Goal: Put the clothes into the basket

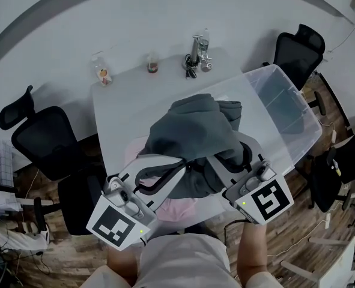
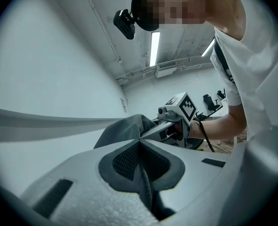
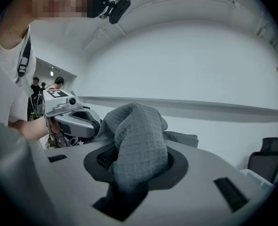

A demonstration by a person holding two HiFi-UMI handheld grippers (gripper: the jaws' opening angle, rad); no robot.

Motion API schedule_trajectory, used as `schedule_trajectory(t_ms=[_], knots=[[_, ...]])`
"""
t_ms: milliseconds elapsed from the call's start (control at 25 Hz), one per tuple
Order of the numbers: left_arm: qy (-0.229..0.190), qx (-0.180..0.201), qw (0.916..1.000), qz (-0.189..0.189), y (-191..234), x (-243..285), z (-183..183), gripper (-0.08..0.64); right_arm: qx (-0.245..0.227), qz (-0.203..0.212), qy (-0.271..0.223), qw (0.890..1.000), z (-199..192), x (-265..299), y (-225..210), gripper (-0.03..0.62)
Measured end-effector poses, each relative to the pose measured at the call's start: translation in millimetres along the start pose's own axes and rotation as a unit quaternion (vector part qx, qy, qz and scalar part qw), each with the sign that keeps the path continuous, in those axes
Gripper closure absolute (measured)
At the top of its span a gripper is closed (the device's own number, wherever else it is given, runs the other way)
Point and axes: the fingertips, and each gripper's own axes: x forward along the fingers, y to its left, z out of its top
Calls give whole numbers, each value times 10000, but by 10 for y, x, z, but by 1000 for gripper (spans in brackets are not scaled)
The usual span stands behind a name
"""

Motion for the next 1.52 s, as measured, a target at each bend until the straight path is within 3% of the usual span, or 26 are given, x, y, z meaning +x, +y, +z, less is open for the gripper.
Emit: schedule_trajectory(t_ms=[800, 1520], knots=[[-383, 333, 9973, -531, -281, 889, 397, 557, -9, -770, -385, 9963, 159, -848, -850, 460], [-410, 263, 9912, -1230, -629, 2125, 318, 557, 308, -1470, -156, 9885, -370, -1577, -1855, 460]])
